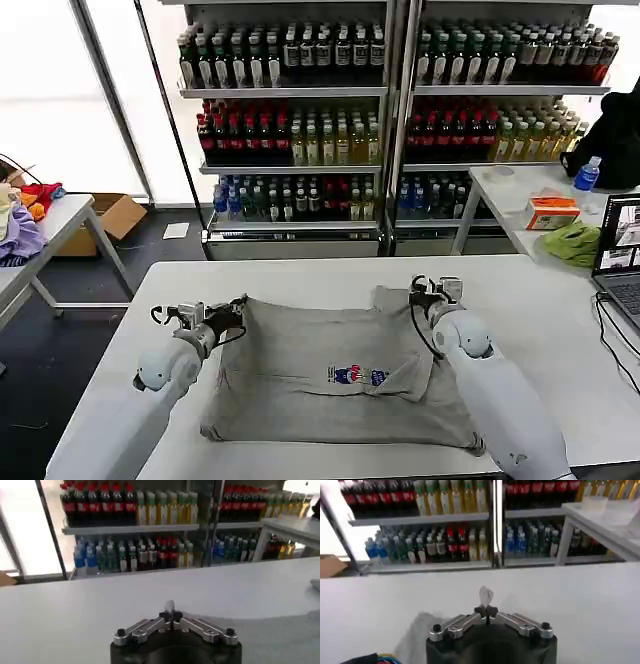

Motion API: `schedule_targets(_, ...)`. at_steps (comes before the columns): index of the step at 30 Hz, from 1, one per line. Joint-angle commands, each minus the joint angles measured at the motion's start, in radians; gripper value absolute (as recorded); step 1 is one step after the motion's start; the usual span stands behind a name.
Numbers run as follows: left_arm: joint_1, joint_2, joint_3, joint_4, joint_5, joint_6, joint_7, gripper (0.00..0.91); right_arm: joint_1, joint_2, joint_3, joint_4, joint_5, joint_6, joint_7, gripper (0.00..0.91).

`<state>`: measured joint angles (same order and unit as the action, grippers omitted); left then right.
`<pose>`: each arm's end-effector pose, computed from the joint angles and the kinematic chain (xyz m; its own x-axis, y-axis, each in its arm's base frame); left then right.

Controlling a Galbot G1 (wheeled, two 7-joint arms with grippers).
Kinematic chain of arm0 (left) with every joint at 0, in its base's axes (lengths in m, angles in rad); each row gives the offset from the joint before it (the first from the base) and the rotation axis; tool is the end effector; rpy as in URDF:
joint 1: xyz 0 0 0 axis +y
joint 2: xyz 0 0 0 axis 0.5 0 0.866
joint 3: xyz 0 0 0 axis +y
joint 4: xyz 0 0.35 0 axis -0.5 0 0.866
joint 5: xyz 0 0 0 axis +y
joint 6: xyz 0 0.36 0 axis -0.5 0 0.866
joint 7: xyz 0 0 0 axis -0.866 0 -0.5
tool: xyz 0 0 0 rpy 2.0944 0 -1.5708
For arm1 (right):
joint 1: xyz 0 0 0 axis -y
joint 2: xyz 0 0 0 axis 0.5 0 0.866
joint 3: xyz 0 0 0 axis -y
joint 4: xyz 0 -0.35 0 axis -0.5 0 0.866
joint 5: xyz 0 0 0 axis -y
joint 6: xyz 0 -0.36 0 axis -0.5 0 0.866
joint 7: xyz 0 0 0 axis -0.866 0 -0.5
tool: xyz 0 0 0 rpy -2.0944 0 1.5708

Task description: Fold and organize the clothes.

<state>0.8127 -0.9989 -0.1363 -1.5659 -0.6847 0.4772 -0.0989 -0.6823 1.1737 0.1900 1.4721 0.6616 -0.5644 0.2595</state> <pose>0.4100 0.0761 -0.2818 -0.8650 0.2178 0.4520 0.2307 0.9726 -0.0273 0.4593 -0.0409 -0.2537 -0.8938 -0.0801 0.4413 -0.0560 0.9962 0.0674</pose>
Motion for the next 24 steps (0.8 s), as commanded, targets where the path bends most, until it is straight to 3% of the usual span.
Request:
schedule_targets(1, 0.114, 0.036, -0.065, -0.144, 0.021, -0.039, 0.000, 0.000, -0.082, -0.028, 0.044, 0.260, 0.019, 0.002, 0.013, 0.000)
schedule_targets(7, 0.216, 0.054, -0.103, -0.220, 0.040, -0.041, 0.006, 0.000, -0.228, -0.053, 0.089, 0.395, 0.015, 0.003, 0.023, 0.000)
schedule_targets(14, 0.340, 0.049, -0.142, -0.288, 0.103, -0.058, 0.027, 0.010, -0.476, -0.023, 0.191, 0.524, -0.038, 0.019, 0.027, 0.000)
schedule_targets(24, 0.444, 0.051, -0.188, -0.324, 0.147, -0.063, 0.040, 0.000, -0.745, -0.009, 0.356, 0.610, -0.062, 0.061, 0.021, 0.000)
